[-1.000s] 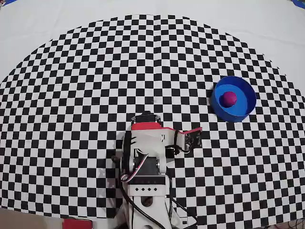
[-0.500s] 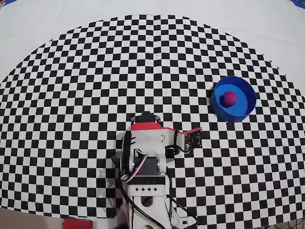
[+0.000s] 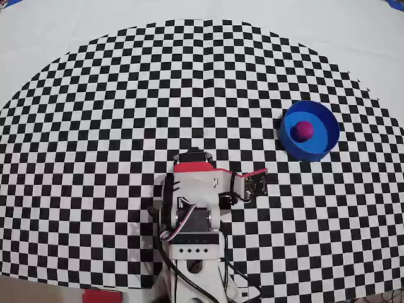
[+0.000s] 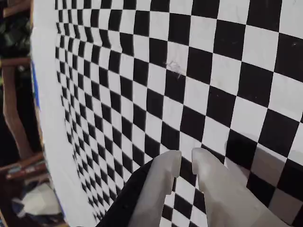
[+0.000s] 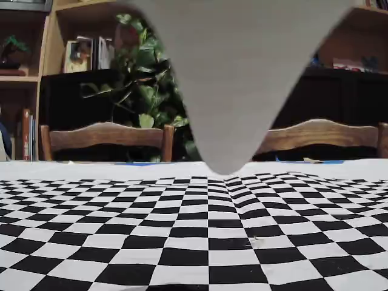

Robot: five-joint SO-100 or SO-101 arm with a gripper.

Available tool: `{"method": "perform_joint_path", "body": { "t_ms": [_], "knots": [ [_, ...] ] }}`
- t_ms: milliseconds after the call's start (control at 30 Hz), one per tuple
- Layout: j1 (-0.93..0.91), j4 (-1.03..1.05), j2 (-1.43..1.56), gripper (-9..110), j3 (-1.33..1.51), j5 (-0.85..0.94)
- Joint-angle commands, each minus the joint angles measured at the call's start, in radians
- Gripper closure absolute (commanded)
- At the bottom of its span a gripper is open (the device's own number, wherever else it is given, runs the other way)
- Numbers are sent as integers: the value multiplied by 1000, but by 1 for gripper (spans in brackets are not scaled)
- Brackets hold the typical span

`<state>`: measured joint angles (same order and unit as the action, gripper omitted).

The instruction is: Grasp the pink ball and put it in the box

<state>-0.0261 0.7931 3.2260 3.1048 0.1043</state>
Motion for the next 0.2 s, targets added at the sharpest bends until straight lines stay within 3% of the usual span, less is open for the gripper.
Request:
{"method": "perform_joint_path", "body": {
  "t_ms": [0, 167],
  "knots": [
    [-5, 3, 26, 101, 8, -5],
    [-5, 3, 26, 101, 8, -5]
  ]
}}
